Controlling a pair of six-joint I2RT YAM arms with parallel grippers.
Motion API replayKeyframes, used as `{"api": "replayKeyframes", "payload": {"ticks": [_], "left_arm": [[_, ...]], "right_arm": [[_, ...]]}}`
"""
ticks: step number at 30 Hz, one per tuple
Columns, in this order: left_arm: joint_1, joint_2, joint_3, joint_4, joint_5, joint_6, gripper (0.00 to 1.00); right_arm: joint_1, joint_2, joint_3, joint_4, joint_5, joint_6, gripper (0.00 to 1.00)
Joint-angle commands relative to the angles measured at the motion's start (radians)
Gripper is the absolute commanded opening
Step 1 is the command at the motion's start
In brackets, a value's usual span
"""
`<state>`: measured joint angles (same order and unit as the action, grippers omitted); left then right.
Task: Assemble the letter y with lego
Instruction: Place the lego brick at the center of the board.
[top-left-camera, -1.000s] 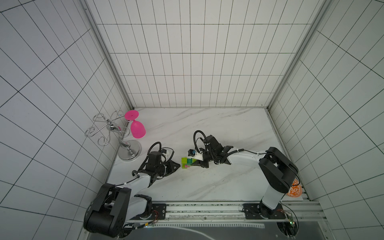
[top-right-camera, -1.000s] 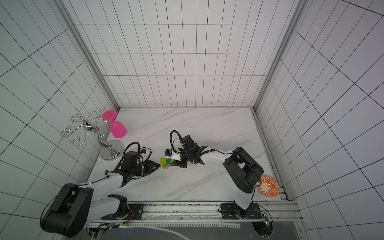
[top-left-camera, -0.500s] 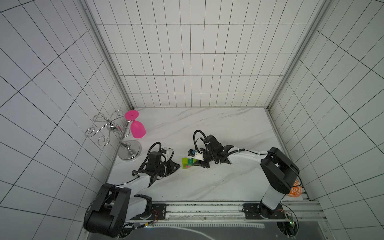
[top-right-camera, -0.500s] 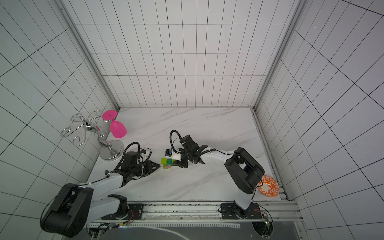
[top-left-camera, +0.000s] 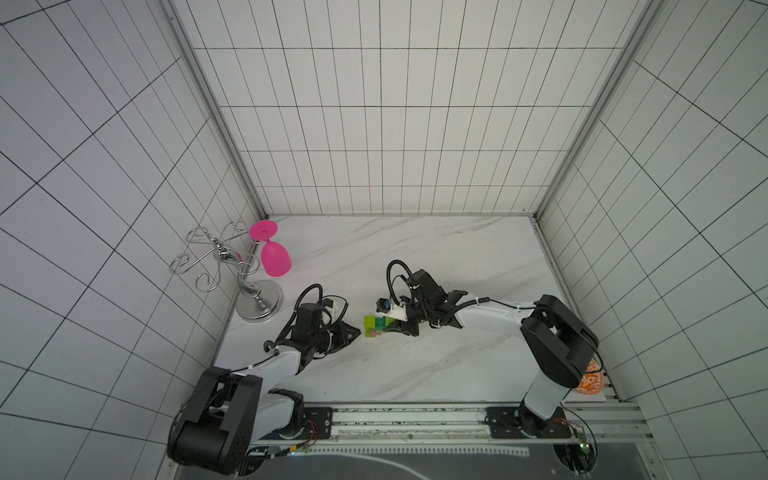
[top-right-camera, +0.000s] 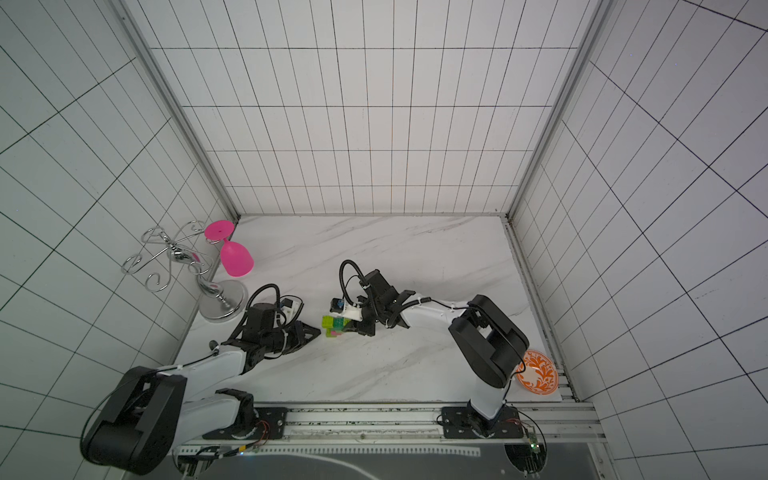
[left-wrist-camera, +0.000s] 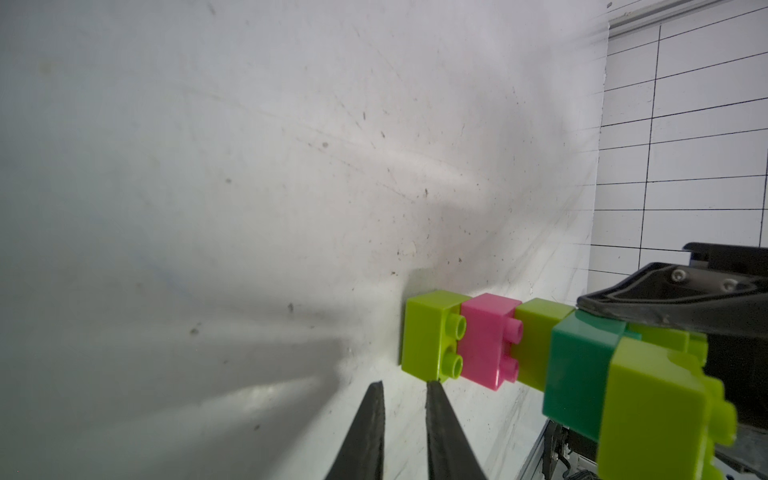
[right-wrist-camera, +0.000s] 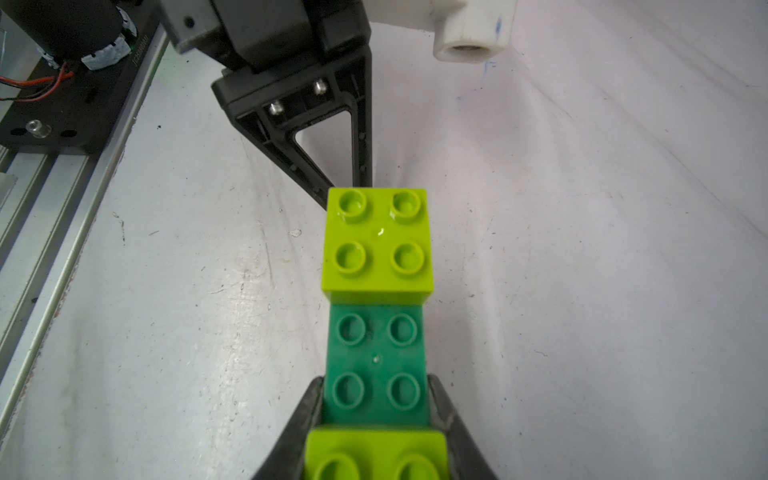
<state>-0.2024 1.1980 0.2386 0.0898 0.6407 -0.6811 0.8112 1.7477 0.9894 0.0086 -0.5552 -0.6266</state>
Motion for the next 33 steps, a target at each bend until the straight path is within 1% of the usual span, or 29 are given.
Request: {"api": "replayKeyframes", "payload": {"ticks": [1,12,33], "left_arm": [[0.004,0.0,0.005,0.03,0.02,0.003,0.21],[0.004,0.001,0.001,0.031,0.019,0.005,0.21],[0.005,0.0,0.0,0.023,0.018,0.012,0.21]], "right_arm": [[-0.006,0.033,-0.004,-0.01,0.011,0.007,0.15],[-0.001,0.033,-0.017,0.001,0.032,0.013,0.15],[-0.004,-0.019,-0.038,0.055,0.049,0.027,0.14]]}}
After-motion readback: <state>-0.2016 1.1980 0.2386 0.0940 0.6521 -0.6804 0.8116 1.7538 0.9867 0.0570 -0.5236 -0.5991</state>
